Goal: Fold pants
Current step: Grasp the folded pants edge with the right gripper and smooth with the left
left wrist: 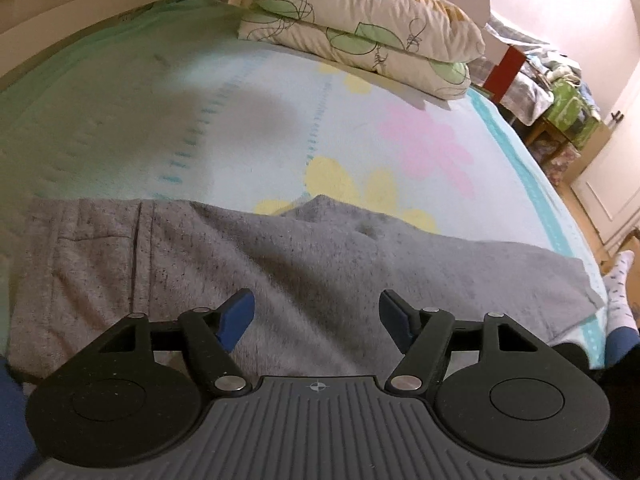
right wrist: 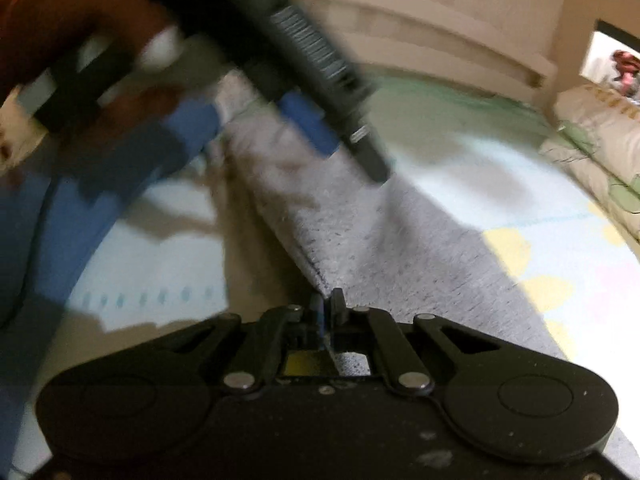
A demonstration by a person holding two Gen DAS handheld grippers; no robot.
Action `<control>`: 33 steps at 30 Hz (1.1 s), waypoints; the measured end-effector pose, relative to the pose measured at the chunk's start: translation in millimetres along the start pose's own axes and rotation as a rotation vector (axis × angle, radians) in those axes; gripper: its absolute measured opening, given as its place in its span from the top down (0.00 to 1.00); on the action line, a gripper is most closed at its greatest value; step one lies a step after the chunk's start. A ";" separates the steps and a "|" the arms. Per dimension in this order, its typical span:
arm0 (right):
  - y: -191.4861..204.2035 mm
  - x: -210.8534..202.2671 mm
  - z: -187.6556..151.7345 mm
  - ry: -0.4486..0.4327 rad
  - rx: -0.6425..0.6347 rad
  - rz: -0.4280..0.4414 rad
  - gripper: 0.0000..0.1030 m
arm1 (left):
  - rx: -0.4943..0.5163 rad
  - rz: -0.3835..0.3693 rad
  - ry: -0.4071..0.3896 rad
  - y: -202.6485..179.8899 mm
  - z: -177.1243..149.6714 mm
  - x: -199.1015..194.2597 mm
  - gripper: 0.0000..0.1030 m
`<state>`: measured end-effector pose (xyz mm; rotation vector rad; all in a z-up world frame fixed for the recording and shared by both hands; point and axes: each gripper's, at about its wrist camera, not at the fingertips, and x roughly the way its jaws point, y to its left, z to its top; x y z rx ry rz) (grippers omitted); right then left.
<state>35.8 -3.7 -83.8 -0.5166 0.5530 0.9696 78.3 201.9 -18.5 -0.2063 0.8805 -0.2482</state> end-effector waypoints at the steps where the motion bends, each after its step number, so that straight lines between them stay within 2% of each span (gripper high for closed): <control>1: 3.5 4.4 -4.6 0.015 -0.009 -0.002 0.97 | -0.001 0.005 0.011 1.0 -0.2 4.4 0.34; 4: 1.4 18.6 -6.2 0.039 0.016 -0.006 0.96 | -0.001 0.035 0.048 4.5 -6.2 21.1 0.34; 8: -3.5 19.2 -0.7 0.051 0.042 0.010 0.93 | -0.020 0.064 0.170 14.1 -27.6 45.9 0.34; 9: -6.0 19.8 1.4 0.054 0.051 0.019 0.92 | 0.002 0.068 0.151 11.3 -32.9 43.6 0.34; 11: -14.4 14.7 0.8 0.063 0.094 0.040 0.89 | 0.024 0.066 0.166 6.6 -33.9 39.5 0.34; 14: -36.4 2.2 1.8 0.071 0.188 0.070 0.88 | -0.002 0.038 0.168 5.8 -25.4 29.7 0.34; 16: -56.2 -10.1 3.9 0.060 0.262 0.079 0.85 | -0.008 0.032 0.118 7.7 -17.1 22.5 0.34; 20: -106.8 -21.9 12.2 0.018 0.422 0.045 0.79 | -0.032 0.055 0.028 12.4 6.1 23.0 0.33; 24: -157.4 -6.3 25.9 -0.043 0.558 -0.006 0.74 | -0.045 0.067 0.013 11.5 16.7 39.5 0.33; 26: -178.9 10.8 34.2 -0.048 0.602 0.000 0.66 | -0.035 0.077 0.038 10.8 12.3 49.4 0.33; 27: -186.6 20.2 37.6 -0.047 0.620 0.011 0.65 | -0.033 0.085 0.065 12.4 8.7 55.9 0.33; 29: -198.9 37.8 45.6 -0.041 0.628 0.025 0.65 | -0.030 0.082 0.119 18.6 -4.8 66.1 0.33; 31: -207.6 55.4 54.3 -0.034 0.599 0.024 0.63 | 0.020 0.092 0.071 13.3 -17.3 63.4 0.33; 33: -212.4 70.6 60.7 -0.023 0.571 0.029 0.61 | 0.040 0.102 0.064 9.6 -20.7 61.8 0.33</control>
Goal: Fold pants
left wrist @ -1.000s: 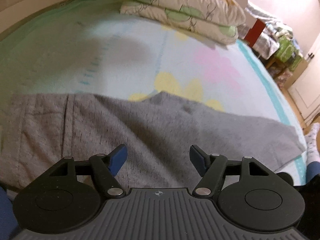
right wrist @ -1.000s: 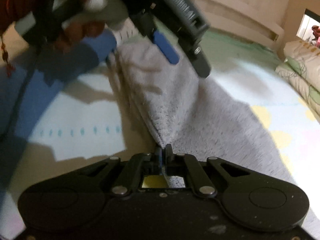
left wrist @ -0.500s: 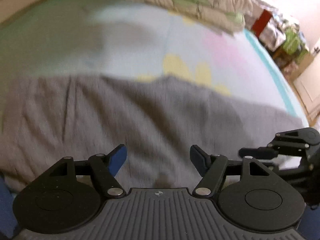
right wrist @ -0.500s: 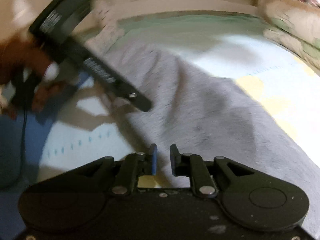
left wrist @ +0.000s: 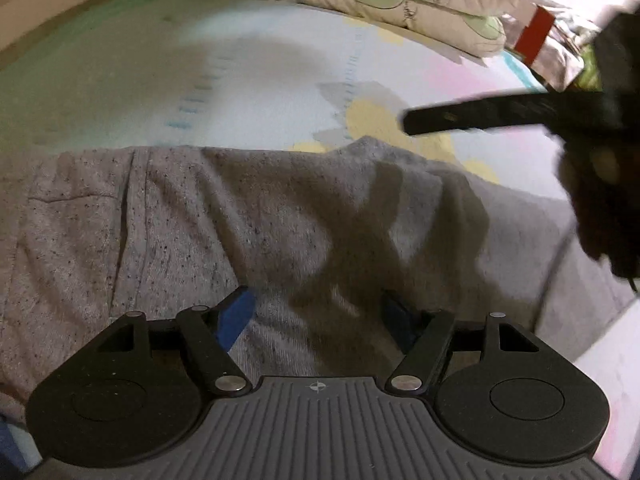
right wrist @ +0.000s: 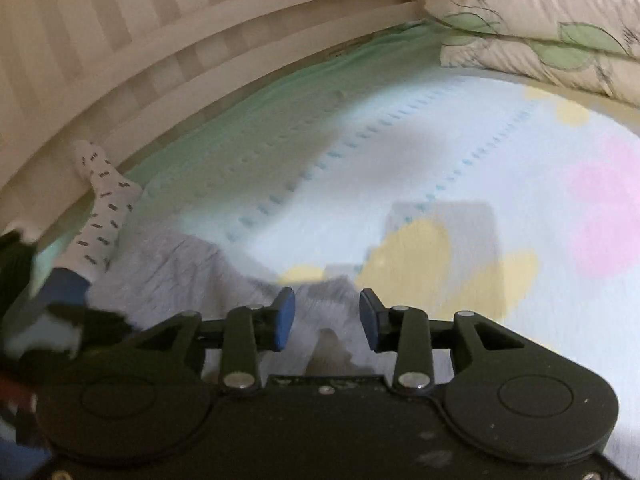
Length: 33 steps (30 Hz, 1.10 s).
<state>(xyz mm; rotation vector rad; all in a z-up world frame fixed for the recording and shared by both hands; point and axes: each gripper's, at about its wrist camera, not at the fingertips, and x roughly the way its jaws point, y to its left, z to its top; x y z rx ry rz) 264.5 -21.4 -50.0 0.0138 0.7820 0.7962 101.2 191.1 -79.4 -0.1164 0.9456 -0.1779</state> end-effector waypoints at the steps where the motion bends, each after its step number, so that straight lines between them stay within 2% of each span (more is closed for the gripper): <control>1: -0.4 9.0 3.3 0.013 -0.007 0.005 0.60 | -0.008 -0.002 -0.002 0.3 1.0 0.0 0.33; 5: -9.5 33.7 10.8 0.057 -0.020 0.030 0.57 | -0.064 -0.046 0.000 7.6 3.6 0.6 0.25; 10: -14.1 55.2 4.8 0.117 -0.011 0.057 0.57 | -0.033 -0.032 -0.007 6.3 -0.7 -0.8 0.25; 11: -13.5 58.0 2.0 0.133 -0.013 0.064 0.67 | -0.028 -0.030 -0.008 5.8 -1.3 -0.3 0.24; 13: -6.9 56.9 -4.5 0.144 -0.049 0.087 0.95 | -0.028 -0.028 -0.011 5.2 -1.4 -0.5 0.24; 16: 12.4 34.9 -14.5 0.078 -0.151 0.093 0.96 | -0.043 -0.039 -0.034 5.3 0.2 -8.9 0.25; 19: 31.6 0.8 -27.1 -0.011 -0.234 0.101 0.96 | -0.063 -0.045 -0.151 7.4 7.5 -37.4 0.25; 21: 41.3 -13.4 -38.7 -0.027 -0.283 0.103 0.97 | -0.085 -0.032 -0.229 12.5 20.0 -51.0 0.25; 23: 51.3 -17.7 -52.5 -0.023 -0.339 0.087 0.97 | -0.106 -0.019 -0.263 19.5 36.7 -52.8 0.24; 28: 70.9 -15.9 -76.4 -0.017 -0.434 0.046 0.97 | -0.166 0.053 -0.237 38.4 60.5 -20.6 0.25; 33: 90.7 -14.5 -94.2 -0.028 -0.584 -0.047 0.97 | -0.158 0.102 -0.134 47.0 39.7 12.0 0.25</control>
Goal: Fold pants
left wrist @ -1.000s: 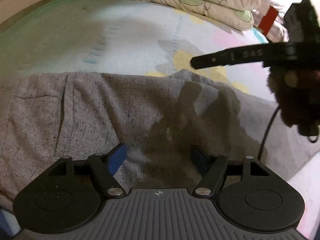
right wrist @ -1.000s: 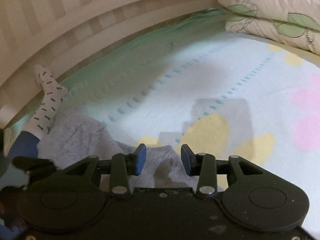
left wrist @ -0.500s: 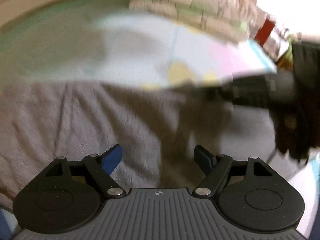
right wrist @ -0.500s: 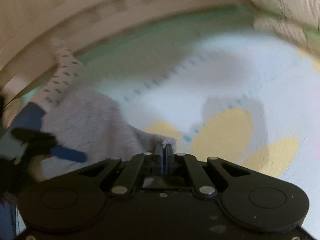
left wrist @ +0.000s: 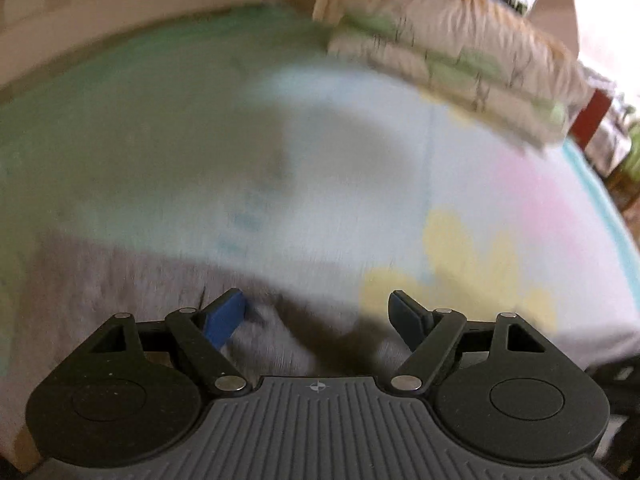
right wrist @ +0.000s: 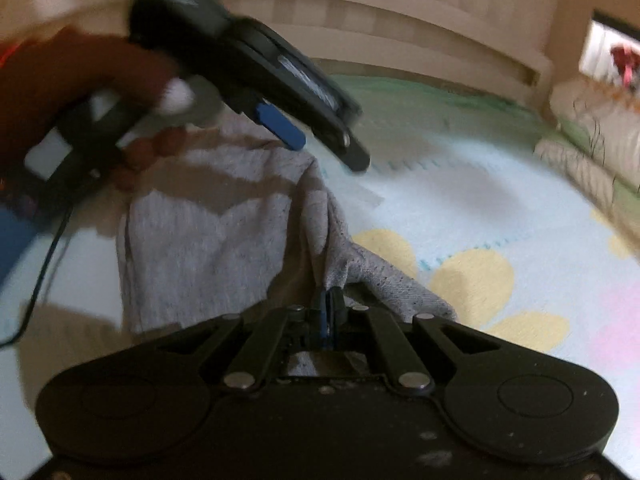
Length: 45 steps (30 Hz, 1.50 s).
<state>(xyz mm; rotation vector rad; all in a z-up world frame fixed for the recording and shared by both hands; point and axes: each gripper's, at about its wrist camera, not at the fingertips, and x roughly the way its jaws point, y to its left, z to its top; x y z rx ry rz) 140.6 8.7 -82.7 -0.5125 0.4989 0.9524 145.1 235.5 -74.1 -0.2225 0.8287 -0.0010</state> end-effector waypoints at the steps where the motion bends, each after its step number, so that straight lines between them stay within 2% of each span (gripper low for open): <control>1: 2.6 1.3 -1.4 0.008 -0.029 -0.019 0.97 | 0.036 0.007 -0.029 -1.1 -6.6 -1.6 0.24; 3: 7.4 5.2 -2.8 0.028 -0.074 -0.042 0.97 | 0.098 0.031 -0.045 -7.1 -14.9 -4.1 0.24; 5: 6.8 7.4 -1.4 0.036 -0.076 -0.042 0.94 | 0.118 0.040 -0.048 -8.7 -18.9 -7.3 0.24; 7: 1.3 8.4 3.8 0.029 -0.054 -0.038 0.94 | 0.103 0.029 -0.050 -9.8 -18.0 -9.2 0.24; 13: -26.1 10.0 15.9 0.031 0.076 -0.027 0.84 | 0.062 -0.004 -0.046 -1.7 -13.3 -15.5 0.24; 20: -52.5 25.9 23.6 0.057 0.171 -0.015 0.81 | 0.076 -0.015 -0.021 -5.9 -27.7 -26.0 0.24; 27: -58.3 37.1 27.1 0.085 0.252 -0.042 0.80 | 0.045 -0.057 0.018 -11.5 -38.2 -26.9 0.23; 30: -57.2 39.5 29.1 0.093 0.248 -0.056 0.78 | 0.111 -0.018 0.015 -21.6 -44.6 -25.3 0.23; 32: -59.0 38.7 28.7 0.097 0.253 -0.061 0.75 | 0.137 -0.006 0.021 -27.1 -46.2 -23.6 0.16; 35: -64.7 36.2 27.8 0.099 0.285 -0.074 0.70 | 0.163 0.002 0.025 -33.2 -49.3 -20.2 0.12; 40: -88.3 28.9 24.3 0.043 0.449 -0.076 0.55 | 0.185 0.014 0.016 -37.3 -53.1 -18.8 0.11; 45: -106.7 37.8 22.0 0.051 0.517 -0.011 0.54 | 0.168 0.004 0.006 -34.3 -56.0 -21.2 0.11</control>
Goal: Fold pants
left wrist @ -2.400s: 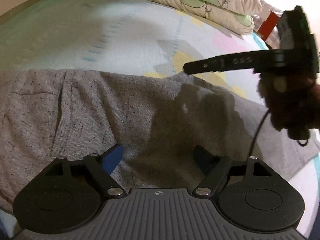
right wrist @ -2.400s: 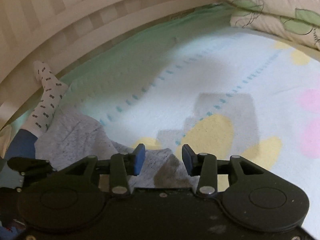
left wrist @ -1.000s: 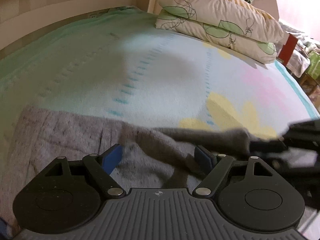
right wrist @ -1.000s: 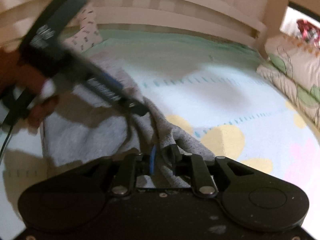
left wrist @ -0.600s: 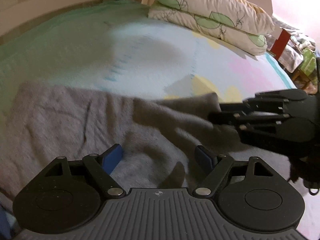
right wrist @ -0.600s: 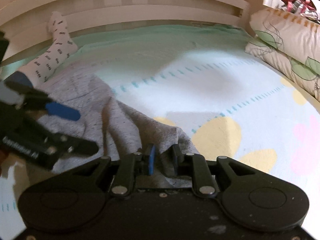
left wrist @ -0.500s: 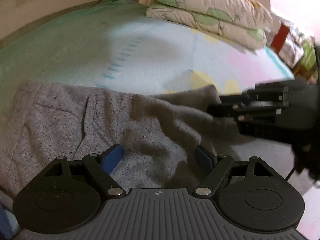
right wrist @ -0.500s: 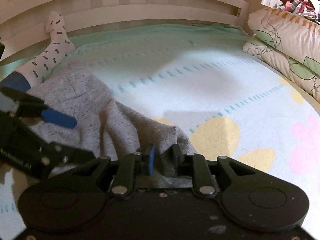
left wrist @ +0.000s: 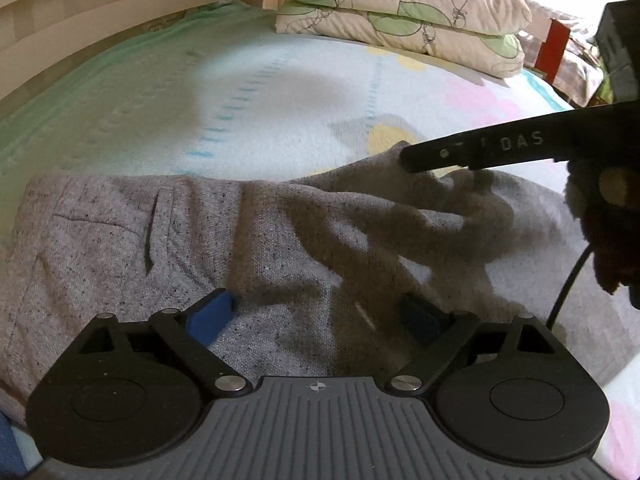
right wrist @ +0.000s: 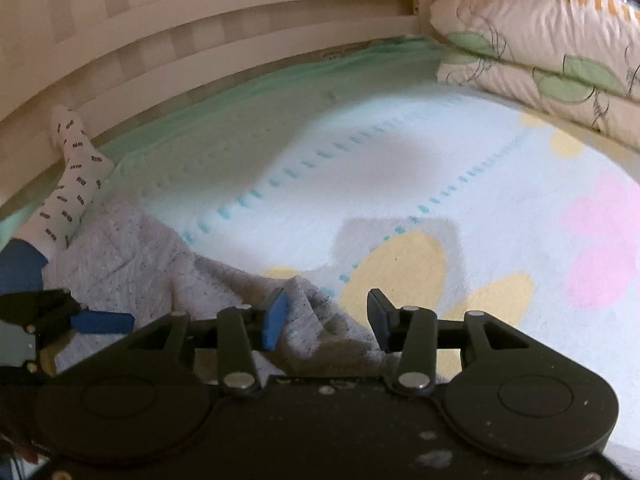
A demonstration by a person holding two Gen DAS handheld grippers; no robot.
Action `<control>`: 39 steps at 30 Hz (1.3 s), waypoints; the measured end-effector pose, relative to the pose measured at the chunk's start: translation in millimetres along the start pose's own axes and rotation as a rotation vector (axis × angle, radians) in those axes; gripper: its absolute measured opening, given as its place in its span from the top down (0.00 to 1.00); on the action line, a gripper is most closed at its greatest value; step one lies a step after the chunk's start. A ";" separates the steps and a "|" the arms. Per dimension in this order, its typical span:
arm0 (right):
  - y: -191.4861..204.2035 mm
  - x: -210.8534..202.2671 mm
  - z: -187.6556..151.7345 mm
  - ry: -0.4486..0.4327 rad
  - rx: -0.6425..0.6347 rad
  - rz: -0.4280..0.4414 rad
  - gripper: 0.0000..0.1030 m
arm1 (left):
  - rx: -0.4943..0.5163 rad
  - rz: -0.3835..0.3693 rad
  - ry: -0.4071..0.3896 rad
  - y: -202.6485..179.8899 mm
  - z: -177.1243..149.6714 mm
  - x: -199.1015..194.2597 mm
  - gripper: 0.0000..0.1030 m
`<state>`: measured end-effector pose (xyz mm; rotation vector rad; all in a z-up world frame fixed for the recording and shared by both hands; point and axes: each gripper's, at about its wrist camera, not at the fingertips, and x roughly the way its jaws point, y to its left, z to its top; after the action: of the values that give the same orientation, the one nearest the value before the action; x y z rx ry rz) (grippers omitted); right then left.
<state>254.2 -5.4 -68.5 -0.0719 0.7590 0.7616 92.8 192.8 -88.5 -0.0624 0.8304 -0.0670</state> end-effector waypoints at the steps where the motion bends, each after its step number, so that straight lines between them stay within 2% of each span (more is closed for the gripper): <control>1: -1.6 3.2 1.0 0.010 0.008 0.017 0.54 | -0.001 0.000 -0.001 -0.5 -0.6 -0.6 0.11; 5: 1.9 12.1 2.7 0.045 0.019 0.056 0.56 | -0.003 0.001 -0.005 -1.4 -1.9 -1.9 0.11; 7: 8.6 13.5 1.0 0.053 0.001 0.062 0.63 | -0.005 0.001 -0.006 -0.7 -2.6 -3.0 0.11; 10: 19.6 11.8 -1.6 0.053 -0.034 0.047 0.70 | -0.014 -0.004 -0.008 0.3 -3.1 -4.6 0.11; 14: 25.5 6.4 -1.1 0.044 -0.040 0.024 0.73 | -0.022 -0.008 -0.011 1.4 -4.4 -6.7 0.11; 18: 28.2 -1.0 -2.5 0.039 -0.031 -0.010 0.74 | -0.027 -0.010 -0.013 1.6 -5.6 -8.4 0.11; 25: 28.7 9.9 -7.5 0.079 -0.057 0.046 0.72 | -0.032 -0.012 -0.015 2.3 -5.5 -9.2 0.11; 30: 11.2 28.2 1.2 0.074 0.075 0.063 0.71 | -0.034 -0.011 -0.016 1.6 -6.2 -10.0 0.11; 31: 6.4 31.5 2.0 0.078 0.111 0.072 0.75 | -0.035 -0.011 -0.016 1.4 -6.3 -10.2 0.11; 32: 2.0 34.1 2.2 0.084 0.141 0.082 0.93 | -0.035 -0.012 -0.015 1.5 -6.2 -10.5 0.11; 35: 2.1 28.5 3.7 0.057 0.137 0.093 0.96 | -0.040 -0.026 0.007 0.5 -6.6 -13.4 0.11; 39: 8.4 19.5 22.2 -0.044 0.058 -0.024 0.97 | -0.048 -0.050 0.043 -4.7 -13.0 -18.7 0.11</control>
<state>271.2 19.6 -63.0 -0.0120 0.7364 0.7154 70.4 189.3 -83.1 -0.1273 0.8732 -0.0955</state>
